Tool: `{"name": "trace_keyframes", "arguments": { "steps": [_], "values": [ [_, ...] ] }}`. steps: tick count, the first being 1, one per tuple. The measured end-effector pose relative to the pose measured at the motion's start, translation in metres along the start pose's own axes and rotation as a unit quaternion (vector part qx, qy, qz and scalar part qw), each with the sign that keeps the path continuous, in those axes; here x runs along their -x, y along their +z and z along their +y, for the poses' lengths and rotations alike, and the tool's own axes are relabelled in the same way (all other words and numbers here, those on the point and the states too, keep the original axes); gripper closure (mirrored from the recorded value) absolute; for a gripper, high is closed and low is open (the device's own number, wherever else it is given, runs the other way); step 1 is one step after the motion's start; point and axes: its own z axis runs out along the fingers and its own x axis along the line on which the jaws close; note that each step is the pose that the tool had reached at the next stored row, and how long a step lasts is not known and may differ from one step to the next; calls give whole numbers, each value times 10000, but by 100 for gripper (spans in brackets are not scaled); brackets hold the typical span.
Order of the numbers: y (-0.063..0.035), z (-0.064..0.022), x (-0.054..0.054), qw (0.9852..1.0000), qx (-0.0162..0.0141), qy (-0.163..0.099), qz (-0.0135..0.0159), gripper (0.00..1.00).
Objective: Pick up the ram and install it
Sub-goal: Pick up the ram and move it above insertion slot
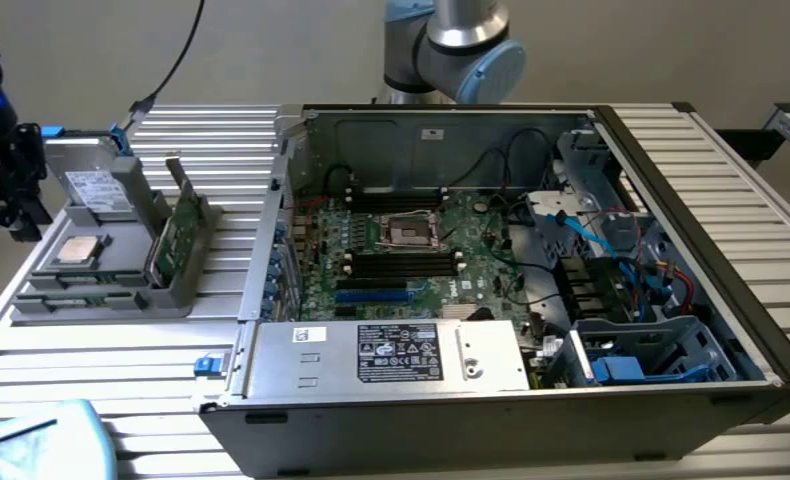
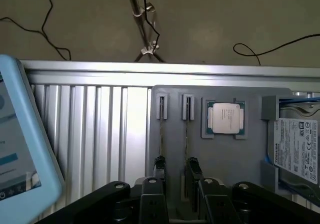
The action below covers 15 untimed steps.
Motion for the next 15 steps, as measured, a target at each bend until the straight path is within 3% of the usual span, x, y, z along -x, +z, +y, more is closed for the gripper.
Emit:
{"name": "trace_keyframes", "arguments": {
  "steps": [15],
  "values": [
    [268,-26,-2,9999,-7,-138,14,69]
  ]
}}
